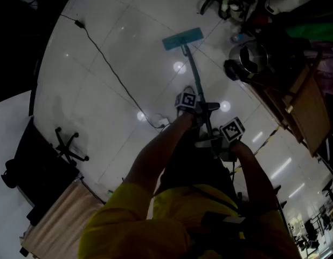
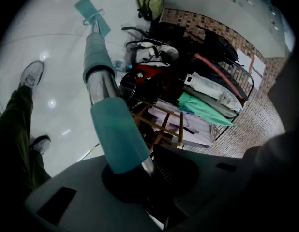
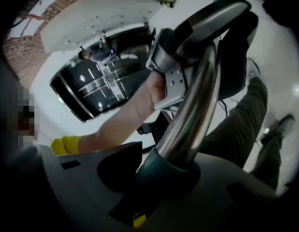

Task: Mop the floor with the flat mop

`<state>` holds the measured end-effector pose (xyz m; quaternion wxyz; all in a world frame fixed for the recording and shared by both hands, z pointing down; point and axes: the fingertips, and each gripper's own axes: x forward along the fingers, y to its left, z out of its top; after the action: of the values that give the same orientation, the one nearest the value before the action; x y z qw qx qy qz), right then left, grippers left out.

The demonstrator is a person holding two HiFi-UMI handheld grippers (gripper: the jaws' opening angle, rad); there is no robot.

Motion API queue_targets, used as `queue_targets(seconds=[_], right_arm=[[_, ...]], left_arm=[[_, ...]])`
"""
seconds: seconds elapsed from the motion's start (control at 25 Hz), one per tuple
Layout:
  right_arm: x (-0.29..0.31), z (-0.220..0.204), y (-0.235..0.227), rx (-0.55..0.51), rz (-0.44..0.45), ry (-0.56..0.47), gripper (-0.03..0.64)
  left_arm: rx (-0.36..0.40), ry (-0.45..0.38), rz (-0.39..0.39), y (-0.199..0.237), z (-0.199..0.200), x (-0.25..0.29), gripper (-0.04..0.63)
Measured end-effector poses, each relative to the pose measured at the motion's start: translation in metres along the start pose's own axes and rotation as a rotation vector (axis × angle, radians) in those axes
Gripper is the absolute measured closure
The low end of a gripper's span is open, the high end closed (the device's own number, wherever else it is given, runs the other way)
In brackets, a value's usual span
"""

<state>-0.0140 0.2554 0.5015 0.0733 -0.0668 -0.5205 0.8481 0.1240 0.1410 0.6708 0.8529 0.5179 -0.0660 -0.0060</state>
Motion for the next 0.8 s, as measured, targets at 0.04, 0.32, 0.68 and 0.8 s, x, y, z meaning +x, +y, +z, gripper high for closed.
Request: queue_targets(seconds=[0.04, 0.32, 0.68, 0.8], right_arm=[[-0.004, 0.019, 0.006, -0.042, 0.029, -0.040, 0.509], [-0.012, 0.130, -0.003, -0.182, -0.047, -0.087, 0.518], [-0.011, 0.292, 0.020, -0.219, 0.040, -0.253, 0.512], [-0.002, 0.283, 0.023, -0.192, 0.097, -0.240, 0.526]], left_arm=[[-0.011, -0.014, -0.001, -0.008, 0.014, 0.000, 0.529], [0.038, 0.036, 0.087, -0.021, 0.118, -0.002, 0.538], [0.148, 0.070, 0.198, -0.046, 0.276, -0.021, 0.538], [0.147, 0.090, 0.254, -0.035, 0.270, -0.022, 0.540]])
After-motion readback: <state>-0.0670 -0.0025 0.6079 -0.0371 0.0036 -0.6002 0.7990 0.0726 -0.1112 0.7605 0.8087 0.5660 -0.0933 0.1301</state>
